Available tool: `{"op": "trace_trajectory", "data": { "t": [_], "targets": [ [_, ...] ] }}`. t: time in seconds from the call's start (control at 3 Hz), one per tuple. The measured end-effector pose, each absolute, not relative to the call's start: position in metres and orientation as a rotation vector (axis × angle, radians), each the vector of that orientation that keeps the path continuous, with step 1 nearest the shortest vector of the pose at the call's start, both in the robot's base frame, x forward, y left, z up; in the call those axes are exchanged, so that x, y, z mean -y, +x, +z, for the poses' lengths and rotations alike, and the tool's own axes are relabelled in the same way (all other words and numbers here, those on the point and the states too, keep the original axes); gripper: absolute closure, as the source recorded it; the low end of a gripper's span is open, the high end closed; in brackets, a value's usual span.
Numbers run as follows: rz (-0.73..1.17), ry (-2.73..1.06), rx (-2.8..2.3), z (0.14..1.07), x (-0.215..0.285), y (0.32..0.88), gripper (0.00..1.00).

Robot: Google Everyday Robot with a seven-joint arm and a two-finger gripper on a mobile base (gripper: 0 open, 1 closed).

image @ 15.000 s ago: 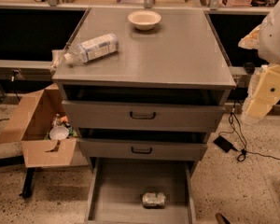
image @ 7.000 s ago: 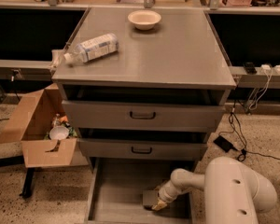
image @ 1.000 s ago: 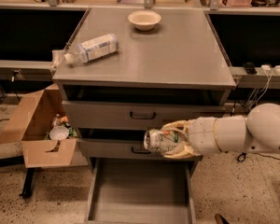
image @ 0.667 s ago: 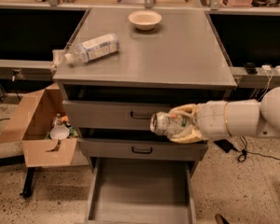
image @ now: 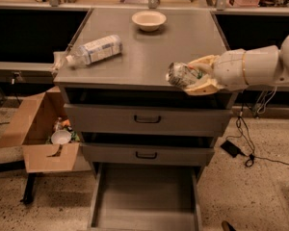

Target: Pick 7up can from bottom drawer and place on counter

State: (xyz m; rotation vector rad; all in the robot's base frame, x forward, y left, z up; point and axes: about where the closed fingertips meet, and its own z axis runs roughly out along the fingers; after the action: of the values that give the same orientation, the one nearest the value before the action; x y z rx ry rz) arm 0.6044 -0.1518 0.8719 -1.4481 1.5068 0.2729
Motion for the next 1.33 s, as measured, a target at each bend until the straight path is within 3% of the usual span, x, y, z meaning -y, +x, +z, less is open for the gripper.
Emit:
{"op": "trace_trajectory", "data": {
  "t": [0.67, 1.33],
  "targets": [
    [0.287, -1.416, -1.496, 0.88, 0.155, 0.613, 1.0],
    [0.262, -1.284, -1.644, 0.918, 0.187, 0.674, 1.0]
  ]
}}
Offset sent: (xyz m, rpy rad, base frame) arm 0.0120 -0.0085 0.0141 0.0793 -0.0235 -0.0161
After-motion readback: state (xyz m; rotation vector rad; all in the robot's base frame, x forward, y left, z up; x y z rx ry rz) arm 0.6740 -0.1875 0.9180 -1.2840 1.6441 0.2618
